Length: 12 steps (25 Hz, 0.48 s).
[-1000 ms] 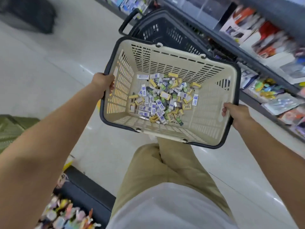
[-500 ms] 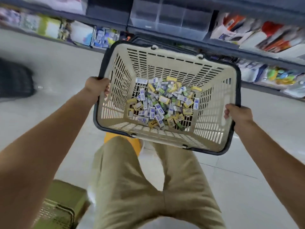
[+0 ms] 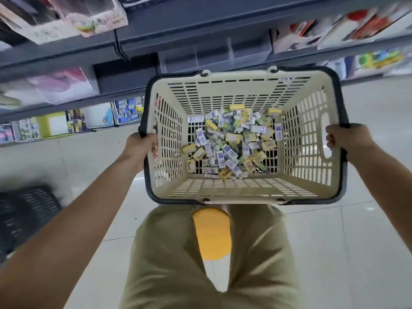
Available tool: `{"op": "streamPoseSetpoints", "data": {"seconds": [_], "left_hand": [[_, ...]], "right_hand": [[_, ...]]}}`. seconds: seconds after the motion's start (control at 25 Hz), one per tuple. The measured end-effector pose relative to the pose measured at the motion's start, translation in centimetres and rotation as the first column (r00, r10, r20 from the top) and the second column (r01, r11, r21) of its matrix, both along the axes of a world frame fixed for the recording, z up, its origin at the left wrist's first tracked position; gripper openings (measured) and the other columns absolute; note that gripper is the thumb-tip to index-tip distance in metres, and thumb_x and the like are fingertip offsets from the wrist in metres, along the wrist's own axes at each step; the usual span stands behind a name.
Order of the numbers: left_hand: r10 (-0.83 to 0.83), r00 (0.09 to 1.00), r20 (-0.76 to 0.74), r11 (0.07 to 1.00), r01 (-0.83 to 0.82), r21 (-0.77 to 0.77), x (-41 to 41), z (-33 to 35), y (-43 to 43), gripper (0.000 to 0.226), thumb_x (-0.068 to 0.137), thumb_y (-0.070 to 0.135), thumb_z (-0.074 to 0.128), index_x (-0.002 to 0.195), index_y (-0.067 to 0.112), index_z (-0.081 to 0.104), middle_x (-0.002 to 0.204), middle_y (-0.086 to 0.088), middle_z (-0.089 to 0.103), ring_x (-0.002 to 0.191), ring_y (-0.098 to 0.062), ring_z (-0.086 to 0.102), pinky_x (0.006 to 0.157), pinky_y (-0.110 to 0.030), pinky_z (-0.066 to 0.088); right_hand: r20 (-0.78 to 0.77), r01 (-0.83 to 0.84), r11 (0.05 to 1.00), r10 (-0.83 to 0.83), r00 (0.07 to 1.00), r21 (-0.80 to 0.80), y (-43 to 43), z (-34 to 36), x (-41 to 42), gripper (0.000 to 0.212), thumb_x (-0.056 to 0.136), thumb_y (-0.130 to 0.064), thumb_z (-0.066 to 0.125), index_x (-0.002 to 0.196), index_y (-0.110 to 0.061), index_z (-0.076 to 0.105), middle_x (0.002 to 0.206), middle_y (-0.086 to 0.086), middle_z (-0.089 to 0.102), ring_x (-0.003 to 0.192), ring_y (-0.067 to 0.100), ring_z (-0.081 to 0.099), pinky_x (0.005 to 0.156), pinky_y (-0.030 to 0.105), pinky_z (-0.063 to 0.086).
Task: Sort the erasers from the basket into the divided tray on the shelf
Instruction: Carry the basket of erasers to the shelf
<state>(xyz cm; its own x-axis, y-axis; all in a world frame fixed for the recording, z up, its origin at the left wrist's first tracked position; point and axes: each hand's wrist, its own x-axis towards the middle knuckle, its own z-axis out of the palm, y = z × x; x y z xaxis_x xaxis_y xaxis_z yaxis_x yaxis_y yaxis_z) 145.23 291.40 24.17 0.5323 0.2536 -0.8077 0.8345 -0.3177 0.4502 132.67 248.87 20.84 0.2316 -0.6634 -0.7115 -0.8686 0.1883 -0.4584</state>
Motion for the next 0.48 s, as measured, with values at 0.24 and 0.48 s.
{"op": "streamPoseSetpoints", "data": {"seconds": [0.24,0.48], "left_hand": [[-0.003,1.000,0.021,1.000,0.003,0.013,0.9,-4.0,1.3,0.015,0.085,0.000,0.048,0.072,0.007,0.051,0.048,-0.006,0.048,0.038,-0.015,0.040,0.046,-0.027,0.040],[-0.103,0.994,0.035,0.982,0.096,0.162,0.1,-11.7,0.9,0.011,0.088,0.006,0.050,0.095,0.001,0.057,0.056,-0.006,0.056,0.042,-0.013,0.051,0.050,-0.024,0.047]], "right_hand": [[-0.034,-0.060,0.996,0.058,0.998,-0.067,0.5,-2.0,2.7,0.013,0.079,-0.009,0.060,0.067,-0.007,0.056,0.057,0.007,0.050,0.029,0.007,0.045,0.035,0.015,0.040],[-0.101,-0.131,0.991,0.127,0.987,-0.028,0.8,-8.8,2.6,0.018,0.084,-0.010,0.057,0.066,-0.010,0.057,0.042,-0.002,0.057,0.030,0.003,0.050,0.037,0.015,0.043]]}}
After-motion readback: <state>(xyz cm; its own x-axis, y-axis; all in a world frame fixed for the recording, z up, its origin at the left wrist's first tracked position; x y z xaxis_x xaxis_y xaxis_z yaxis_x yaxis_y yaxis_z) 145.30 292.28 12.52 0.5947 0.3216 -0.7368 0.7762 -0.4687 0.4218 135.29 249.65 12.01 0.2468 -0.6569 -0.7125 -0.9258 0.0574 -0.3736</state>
